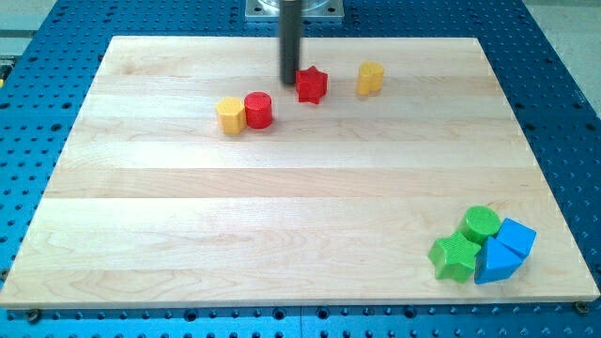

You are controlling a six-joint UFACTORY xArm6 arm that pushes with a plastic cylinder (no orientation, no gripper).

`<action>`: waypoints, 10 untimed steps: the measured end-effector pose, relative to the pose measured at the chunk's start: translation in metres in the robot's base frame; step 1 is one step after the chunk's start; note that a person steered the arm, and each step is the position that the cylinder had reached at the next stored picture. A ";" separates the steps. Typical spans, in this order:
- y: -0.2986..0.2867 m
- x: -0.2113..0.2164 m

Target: Place the red star vertically above the yellow hexagon

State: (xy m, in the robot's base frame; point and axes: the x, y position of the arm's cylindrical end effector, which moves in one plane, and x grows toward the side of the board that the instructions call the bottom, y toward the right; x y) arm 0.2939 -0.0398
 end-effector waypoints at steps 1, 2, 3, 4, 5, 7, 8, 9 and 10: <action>0.048 -0.041; 0.149 -0.051; 0.199 -0.041; 0.211 -0.024; 0.201 0.009; 0.189 0.006; 0.174 -0.004; 0.107 0.006; 0.026 0.034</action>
State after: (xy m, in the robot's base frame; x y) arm 0.3280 -0.0134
